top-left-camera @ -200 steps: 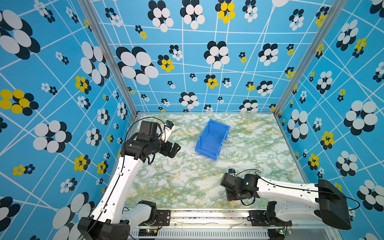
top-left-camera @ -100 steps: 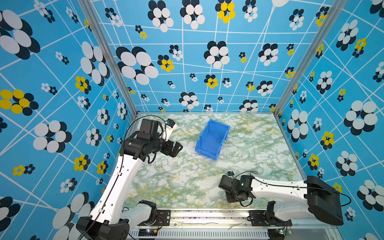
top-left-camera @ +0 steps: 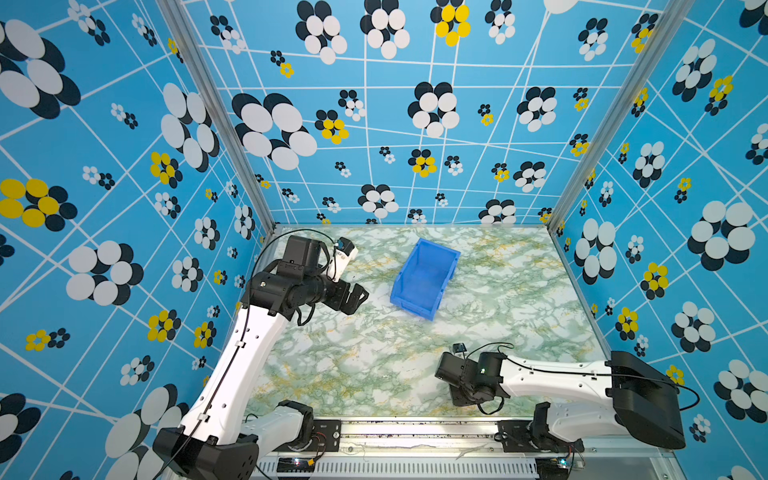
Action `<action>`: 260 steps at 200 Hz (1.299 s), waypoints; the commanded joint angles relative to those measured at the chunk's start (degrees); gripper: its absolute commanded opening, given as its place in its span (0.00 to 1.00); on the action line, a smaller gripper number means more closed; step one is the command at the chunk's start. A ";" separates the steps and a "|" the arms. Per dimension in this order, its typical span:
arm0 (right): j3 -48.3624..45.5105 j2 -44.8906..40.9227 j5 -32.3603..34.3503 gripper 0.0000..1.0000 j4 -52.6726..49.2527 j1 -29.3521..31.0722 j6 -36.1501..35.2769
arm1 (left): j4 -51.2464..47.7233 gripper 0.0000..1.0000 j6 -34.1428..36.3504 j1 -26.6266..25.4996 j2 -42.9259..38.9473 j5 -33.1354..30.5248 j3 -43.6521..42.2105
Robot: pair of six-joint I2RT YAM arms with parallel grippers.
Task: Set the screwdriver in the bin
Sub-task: 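Close the right gripper on the yellow screwdriver handle, then lift the screwdriver with the right gripper and carry it over the blue bin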
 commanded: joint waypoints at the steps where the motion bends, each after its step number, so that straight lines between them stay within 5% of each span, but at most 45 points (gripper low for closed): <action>1: -2.68 1.11 -0.21 0.13 0.22 0.47 0.82 | -0.31 0.99 1.36 -0.57 -0.75 1.34 -1.18; 75: -0.60 -9.28 2.00 0.11 -6.74 0.47 0.51 | 2.11 0.99 2.60 -0.93 -2.04 -0.43 -4.01; 134: 11.41 -13.49 5.24 0.11 -17.19 0.39 -4.44 | 3.08 0.99 3.14 -1.18 -2.17 -2.63 -6.67; 193: 27.62 -6.34 2.58 0.12 -17.93 -7.61 -15.87 | 3.44 0.99 2.52 -1.40 -2.52 -2.48 -6.78; 260: 47.44 13.39 -4.58 0.11 -14.45 -22.39 -27.60 | 3.29 0.99 1.91 -1.53 -3.30 -2.58 -5.97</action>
